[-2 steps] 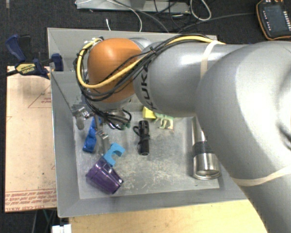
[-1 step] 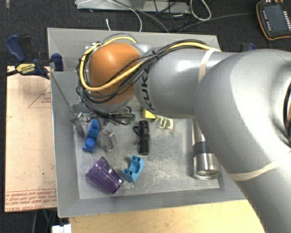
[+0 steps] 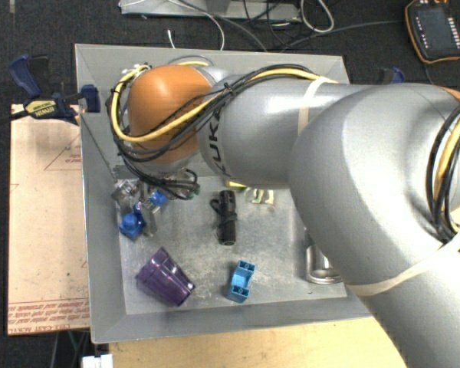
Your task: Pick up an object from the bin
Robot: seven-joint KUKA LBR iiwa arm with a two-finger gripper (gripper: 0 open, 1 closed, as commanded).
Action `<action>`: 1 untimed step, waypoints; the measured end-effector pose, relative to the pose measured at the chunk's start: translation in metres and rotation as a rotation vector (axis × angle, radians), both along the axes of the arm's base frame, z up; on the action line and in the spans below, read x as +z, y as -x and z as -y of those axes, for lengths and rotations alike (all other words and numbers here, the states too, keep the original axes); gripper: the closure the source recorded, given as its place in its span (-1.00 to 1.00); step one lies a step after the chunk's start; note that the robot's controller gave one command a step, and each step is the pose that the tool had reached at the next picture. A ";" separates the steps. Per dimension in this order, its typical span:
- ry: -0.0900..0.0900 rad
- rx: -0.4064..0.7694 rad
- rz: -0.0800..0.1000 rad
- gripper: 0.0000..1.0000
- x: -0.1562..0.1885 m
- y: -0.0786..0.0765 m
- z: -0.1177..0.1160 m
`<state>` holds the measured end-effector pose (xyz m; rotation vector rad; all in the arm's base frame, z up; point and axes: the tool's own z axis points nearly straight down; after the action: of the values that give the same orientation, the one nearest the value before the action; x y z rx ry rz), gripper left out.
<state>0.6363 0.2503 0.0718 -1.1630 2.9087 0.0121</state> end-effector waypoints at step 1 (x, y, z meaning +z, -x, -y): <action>0.000 0.000 0.000 1.00 0.000 0.000 0.000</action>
Offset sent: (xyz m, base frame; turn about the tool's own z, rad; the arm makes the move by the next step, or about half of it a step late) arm 0.0000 -0.0001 0.0971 0.0003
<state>0.6363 0.2502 0.0718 -1.1624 2.9089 0.0121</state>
